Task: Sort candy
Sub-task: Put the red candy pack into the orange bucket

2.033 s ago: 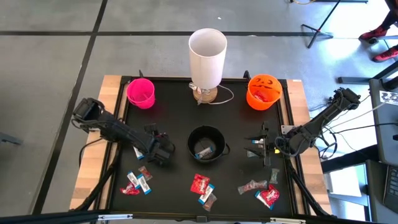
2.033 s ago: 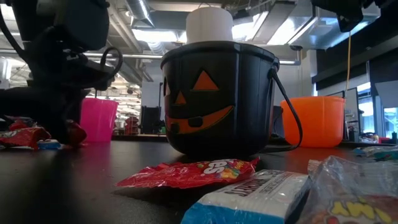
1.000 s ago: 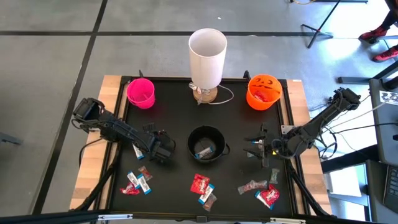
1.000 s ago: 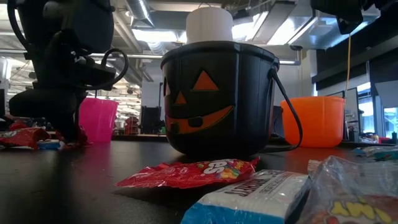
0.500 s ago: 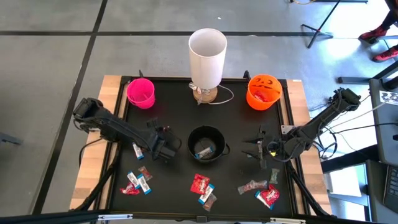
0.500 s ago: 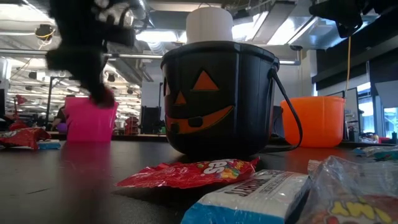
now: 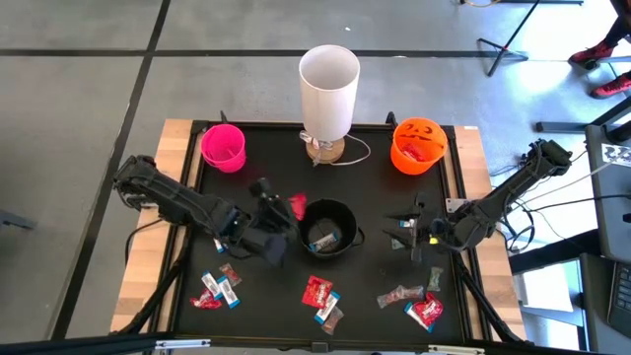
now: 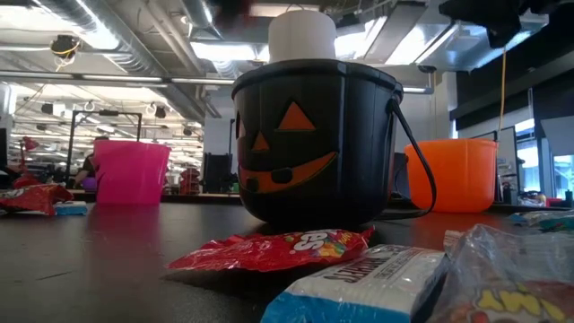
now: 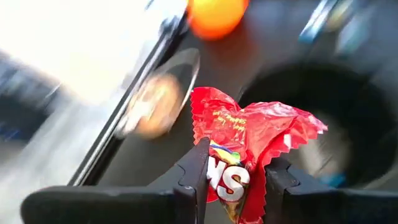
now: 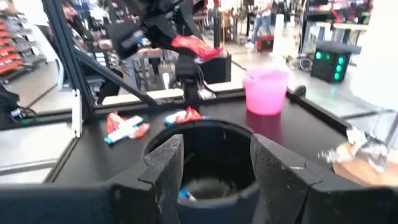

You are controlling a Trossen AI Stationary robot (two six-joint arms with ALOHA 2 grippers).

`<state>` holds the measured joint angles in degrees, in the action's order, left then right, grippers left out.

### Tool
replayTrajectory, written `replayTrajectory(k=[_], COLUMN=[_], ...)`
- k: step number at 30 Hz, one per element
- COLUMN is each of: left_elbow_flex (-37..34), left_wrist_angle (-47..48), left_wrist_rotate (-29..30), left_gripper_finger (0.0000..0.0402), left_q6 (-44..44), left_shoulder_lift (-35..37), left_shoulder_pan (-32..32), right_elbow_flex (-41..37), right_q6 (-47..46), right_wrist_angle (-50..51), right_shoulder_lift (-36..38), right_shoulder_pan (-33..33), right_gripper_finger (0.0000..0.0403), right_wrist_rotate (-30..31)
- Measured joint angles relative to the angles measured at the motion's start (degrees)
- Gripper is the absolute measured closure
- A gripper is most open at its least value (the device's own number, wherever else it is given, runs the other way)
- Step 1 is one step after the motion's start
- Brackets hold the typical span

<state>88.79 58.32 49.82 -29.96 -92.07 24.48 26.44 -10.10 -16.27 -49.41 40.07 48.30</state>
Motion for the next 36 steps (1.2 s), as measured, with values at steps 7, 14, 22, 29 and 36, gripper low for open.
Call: replayTrajectory(k=[7,14,22,29,36], left_elbow_flex=[0.65,0.66,0.68,0.66,0.66], left_wrist_angle=[-28.53,-40.01,-41.39,-41.27,-41.31], left_wrist_rotate=[-8.78,-17.02,-20.10,-23.68,-24.54], left_gripper_finger=[0.0322,0.0322,0.0322,0.0322,0.0322], left_q6=[19.79,24.56,24.39,22.92,22.51], left_shoulder_lift=[-0.05,-0.61,-0.61,-0.61,-0.61], left_shoulder_pan=[0.30,-1.41,-3.34,-3.71,-2.99], right_elbow_flex=[0.02,0.09,7.21,13.76,16.71], right_q6=[9.32,15.29,16.60,16.62,16.50], right_wrist_angle=[-10.93,-21.09,-17.99,-14.73,-13.91], right_shoulder_lift=[0.00,-0.92,-7.38,-12.46,-16.87], right_shoulder_pan=[0.00,-1.56,-10.32,-16.33,-20.14], right_gripper_finger=[0.0217,0.0217,0.0217,0.0217,0.0217], right_wrist_rotate=[-6.04,-12.77,-25.16,-35.58,-40.27])
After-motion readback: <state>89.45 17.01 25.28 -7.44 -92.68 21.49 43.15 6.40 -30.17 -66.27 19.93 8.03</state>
